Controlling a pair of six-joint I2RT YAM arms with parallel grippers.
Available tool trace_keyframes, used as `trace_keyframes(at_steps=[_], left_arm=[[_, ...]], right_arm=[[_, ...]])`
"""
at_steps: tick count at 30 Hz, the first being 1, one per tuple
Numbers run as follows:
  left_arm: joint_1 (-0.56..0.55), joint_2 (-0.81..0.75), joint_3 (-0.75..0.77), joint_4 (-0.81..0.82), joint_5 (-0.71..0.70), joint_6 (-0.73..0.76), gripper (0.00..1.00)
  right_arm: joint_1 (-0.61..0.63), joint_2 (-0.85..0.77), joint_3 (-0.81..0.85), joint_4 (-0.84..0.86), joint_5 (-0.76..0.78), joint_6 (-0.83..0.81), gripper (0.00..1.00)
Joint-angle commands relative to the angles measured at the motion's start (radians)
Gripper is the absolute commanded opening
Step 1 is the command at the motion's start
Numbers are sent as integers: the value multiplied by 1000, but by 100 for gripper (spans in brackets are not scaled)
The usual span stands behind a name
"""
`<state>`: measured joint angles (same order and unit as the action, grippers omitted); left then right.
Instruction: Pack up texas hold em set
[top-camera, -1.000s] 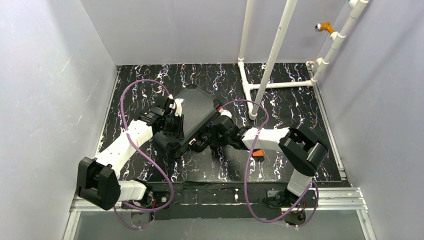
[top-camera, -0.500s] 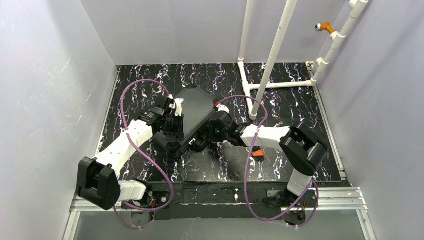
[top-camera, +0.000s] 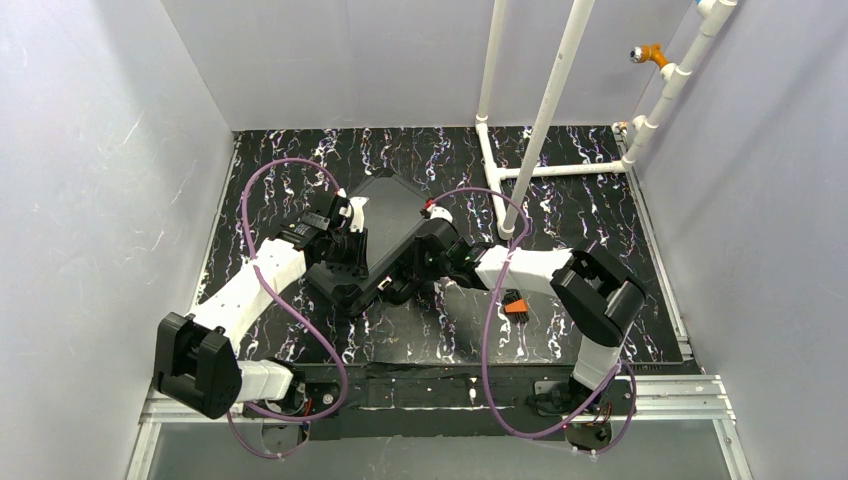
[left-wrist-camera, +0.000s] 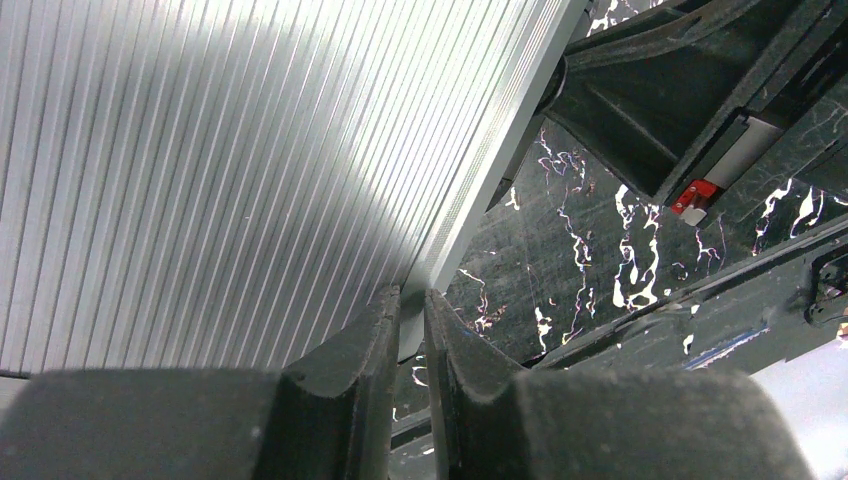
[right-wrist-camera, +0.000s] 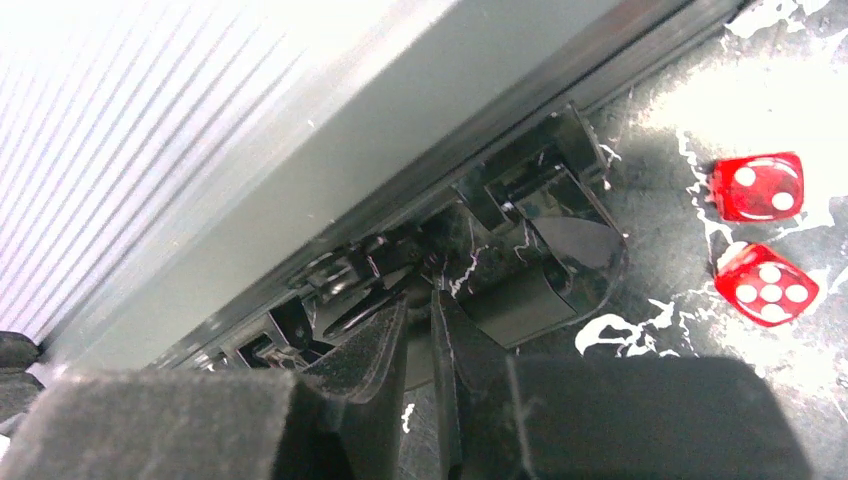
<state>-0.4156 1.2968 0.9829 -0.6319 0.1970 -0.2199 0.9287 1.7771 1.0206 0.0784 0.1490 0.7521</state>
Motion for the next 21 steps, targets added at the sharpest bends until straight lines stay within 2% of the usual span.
trace_keyframes(at_steps=[1,21], left_arm=[[-16,73,-68,-147,-21,11,15],[-15,89,-66,-152,-18,13,13]], right_arm=[[-5,14,61,29,-7,-10,21],[-5,-4,106,41,-20,-15,20]])
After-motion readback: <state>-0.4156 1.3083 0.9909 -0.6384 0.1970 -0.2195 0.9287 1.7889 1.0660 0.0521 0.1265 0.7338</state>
